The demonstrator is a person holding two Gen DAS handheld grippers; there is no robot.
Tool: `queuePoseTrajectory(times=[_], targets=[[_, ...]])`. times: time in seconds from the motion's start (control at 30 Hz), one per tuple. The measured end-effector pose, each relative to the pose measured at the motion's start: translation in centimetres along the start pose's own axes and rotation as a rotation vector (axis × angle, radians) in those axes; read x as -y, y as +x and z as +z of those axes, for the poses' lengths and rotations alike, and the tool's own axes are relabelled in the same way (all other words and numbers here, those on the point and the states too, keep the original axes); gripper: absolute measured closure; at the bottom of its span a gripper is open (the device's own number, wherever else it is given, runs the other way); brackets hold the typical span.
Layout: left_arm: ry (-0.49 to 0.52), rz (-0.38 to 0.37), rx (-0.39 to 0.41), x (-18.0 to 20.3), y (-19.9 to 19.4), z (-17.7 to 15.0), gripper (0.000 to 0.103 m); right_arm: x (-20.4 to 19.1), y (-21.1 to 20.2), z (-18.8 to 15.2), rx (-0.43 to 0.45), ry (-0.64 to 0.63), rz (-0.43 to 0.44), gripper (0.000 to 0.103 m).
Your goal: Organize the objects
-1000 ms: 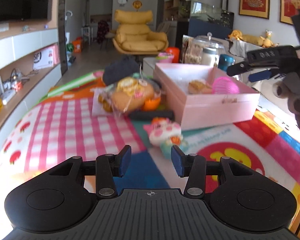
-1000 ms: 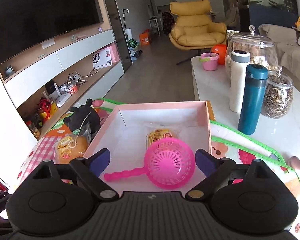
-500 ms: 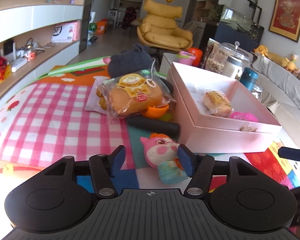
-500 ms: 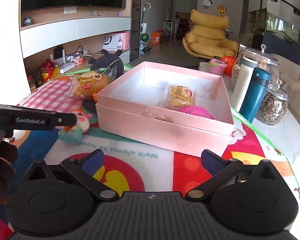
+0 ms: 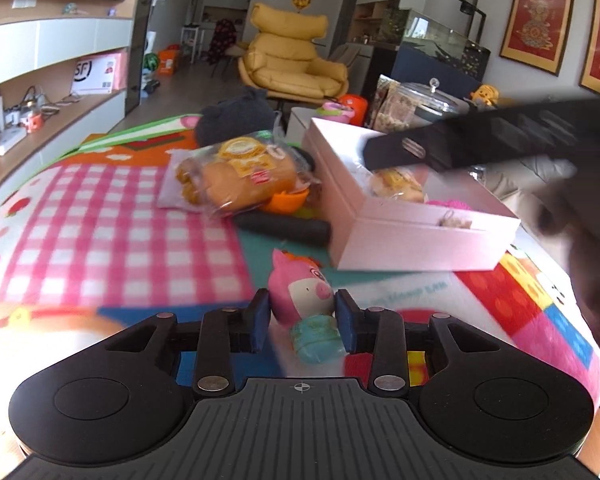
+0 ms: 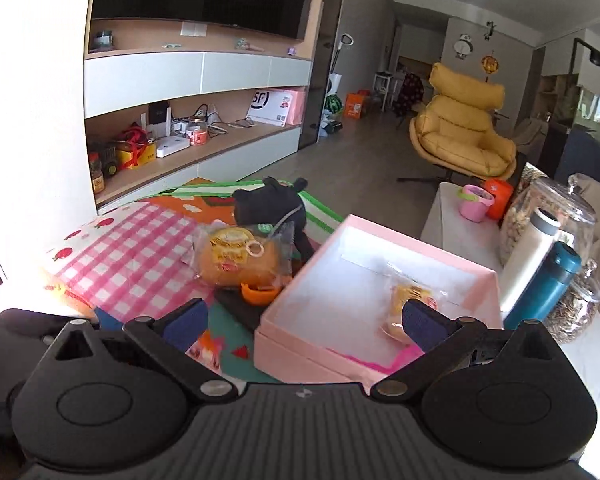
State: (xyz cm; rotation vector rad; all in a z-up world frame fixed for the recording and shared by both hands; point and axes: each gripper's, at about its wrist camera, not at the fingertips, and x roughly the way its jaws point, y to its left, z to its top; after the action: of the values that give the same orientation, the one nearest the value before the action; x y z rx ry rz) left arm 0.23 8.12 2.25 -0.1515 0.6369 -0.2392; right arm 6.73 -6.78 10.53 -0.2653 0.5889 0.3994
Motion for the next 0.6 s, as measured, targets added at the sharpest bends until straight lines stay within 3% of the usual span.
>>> queuePoseTrajectory(times=[0.2, 0.4, 0.5, 0.53, 0.57, 0.6], targets=[[-0.114, 0.025, 0.011, -4.5, -3.3, -1.4, 0.064, -4.0, 8.2, 4.3, -0.132, -0.052, 0.022, 0.0], [-0.168, -0.028, 0.034, -6.1, -4.0, -2.1, 0.064, -6.4, 15.6, 5.0, -0.284, -0.09, -0.046, 0.0], [-0.198, -0.058, 0.04, -6.9, -3.9, -2.4, 0.064, -6.7, 17.1, 4.6, -0.309, -0.091, -0.092, 0.0], [-0.204, -0.065, 0.042, -7.0, -3.9, -2.5, 0.064, -6.8, 17.2, 4.4, -0.312, -0.099, -0.098, 0.003], [-0.206, -0.069, 0.044, -7.0, -3.9, -2.5, 0.064, -6.9, 17.0, 4.3, -0.315, -0.115, -0.097, 0.014], [-0.207, -0.073, 0.045, -7.1, -3.9, -2.5, 0.064, -7.3, 16.5, 4.2, -0.312, -0.146, -0.102, 0.019]])
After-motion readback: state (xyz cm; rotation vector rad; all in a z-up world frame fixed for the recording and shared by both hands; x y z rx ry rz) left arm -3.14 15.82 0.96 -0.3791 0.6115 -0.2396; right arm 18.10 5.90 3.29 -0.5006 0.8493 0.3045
